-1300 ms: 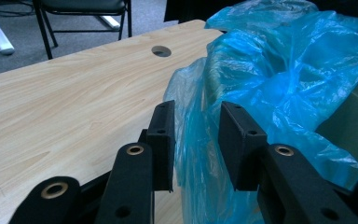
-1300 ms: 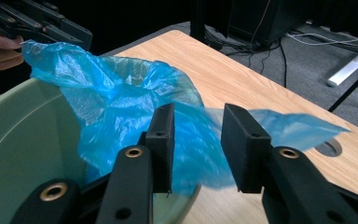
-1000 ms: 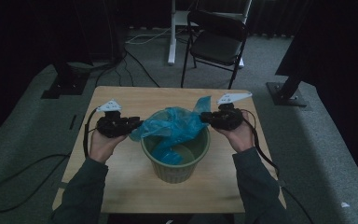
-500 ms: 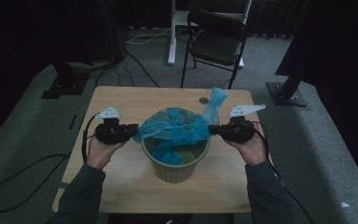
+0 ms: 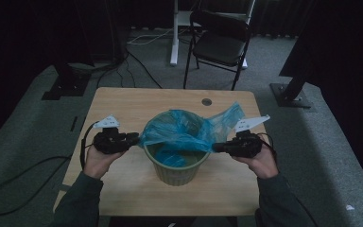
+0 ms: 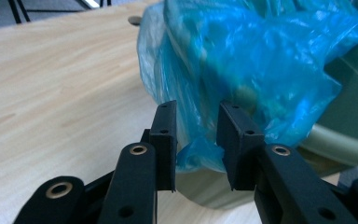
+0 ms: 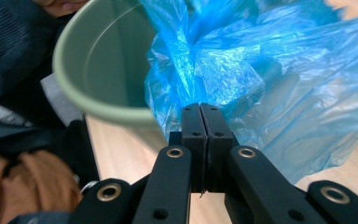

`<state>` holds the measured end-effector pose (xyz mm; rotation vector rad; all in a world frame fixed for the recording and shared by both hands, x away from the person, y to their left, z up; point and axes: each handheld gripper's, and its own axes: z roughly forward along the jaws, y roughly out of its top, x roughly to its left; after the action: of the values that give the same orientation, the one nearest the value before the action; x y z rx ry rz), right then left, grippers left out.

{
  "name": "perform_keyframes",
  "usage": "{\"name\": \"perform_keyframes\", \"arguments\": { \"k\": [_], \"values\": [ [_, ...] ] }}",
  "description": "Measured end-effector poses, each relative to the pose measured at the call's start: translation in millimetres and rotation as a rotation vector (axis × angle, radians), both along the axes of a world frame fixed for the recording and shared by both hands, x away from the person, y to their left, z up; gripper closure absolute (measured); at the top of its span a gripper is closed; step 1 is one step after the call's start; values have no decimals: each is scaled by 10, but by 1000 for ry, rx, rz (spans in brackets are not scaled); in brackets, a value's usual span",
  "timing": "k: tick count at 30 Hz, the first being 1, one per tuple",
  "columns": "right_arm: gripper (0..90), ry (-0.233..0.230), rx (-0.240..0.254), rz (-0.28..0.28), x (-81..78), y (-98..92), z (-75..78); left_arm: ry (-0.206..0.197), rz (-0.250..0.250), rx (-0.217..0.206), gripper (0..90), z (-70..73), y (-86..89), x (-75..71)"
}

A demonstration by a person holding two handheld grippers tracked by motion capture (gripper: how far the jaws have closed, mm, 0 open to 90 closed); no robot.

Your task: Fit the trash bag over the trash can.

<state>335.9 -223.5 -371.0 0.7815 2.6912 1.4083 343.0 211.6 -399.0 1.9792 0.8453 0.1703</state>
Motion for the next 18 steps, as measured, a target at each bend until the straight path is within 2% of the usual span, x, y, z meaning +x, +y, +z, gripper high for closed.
{"name": "perform_keyframes", "arguments": {
  "k": [3,4,5,12,14,18],
  "values": [
    [894,7,-9,19,-28,-2,-21,-3,-21,9,677,-13,-41,-32],
    [893,8,-7,19,-31,-4,-26,-15,-23,34,678,-12,-94,-60],
    [894,7,-3,15,-35,-5,-31,-17,-17,38,688,-9,-100,-64],
    [895,-7,9,-10,5,-13,-51,-27,5,34,746,-5,-135,-23],
    [895,-22,8,-45,75,-17,-56,-42,34,50,777,3,-202,38],
    [895,-31,15,-103,164,-40,-69,-44,43,42,836,-5,-257,89]
  ]
}}
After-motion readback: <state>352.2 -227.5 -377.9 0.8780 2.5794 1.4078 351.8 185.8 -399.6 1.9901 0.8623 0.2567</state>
